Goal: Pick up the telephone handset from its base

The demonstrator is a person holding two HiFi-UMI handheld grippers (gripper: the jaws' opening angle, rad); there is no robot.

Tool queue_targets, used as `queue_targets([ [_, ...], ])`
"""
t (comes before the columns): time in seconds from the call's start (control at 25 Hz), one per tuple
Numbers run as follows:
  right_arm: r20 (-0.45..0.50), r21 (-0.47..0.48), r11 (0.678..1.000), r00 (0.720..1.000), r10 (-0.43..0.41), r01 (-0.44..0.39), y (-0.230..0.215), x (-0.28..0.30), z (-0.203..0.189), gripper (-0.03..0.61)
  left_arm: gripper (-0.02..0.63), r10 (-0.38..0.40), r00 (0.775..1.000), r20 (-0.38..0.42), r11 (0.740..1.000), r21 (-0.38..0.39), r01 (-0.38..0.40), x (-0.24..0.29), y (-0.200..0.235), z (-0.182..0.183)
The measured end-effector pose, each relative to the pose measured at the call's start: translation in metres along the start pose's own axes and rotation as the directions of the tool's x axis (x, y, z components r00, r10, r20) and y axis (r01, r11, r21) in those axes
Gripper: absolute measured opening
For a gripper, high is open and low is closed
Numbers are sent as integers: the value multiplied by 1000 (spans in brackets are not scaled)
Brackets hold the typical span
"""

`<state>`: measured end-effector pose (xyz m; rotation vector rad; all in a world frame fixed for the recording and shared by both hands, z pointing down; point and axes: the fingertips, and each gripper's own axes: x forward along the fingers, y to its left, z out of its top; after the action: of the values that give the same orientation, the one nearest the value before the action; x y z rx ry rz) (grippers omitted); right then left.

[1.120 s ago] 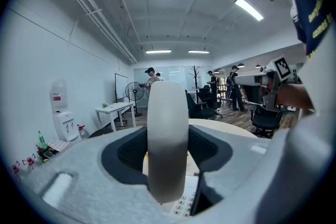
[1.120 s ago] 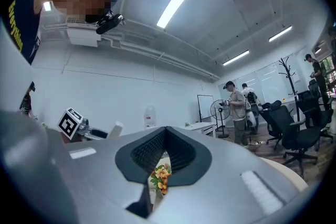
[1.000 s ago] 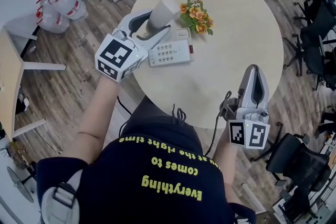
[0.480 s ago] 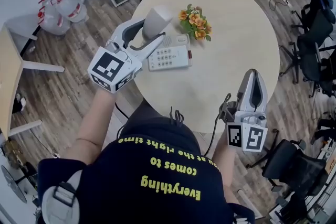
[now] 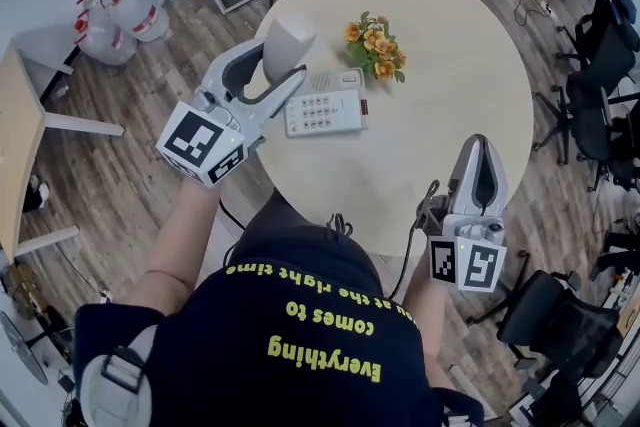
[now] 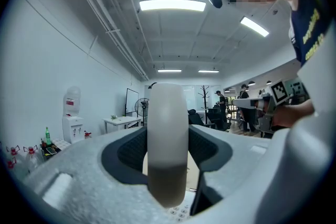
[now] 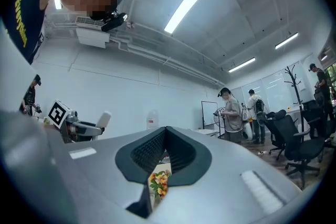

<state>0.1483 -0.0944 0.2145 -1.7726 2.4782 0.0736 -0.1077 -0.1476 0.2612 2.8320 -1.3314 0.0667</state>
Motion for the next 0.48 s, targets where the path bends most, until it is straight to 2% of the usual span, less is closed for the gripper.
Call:
queue_targets([
  [0.48,-3,-14,1000,1000,0,0,3,-2,0,12,233,-9,1000,19,1000,8,8,-8,-4,8],
])
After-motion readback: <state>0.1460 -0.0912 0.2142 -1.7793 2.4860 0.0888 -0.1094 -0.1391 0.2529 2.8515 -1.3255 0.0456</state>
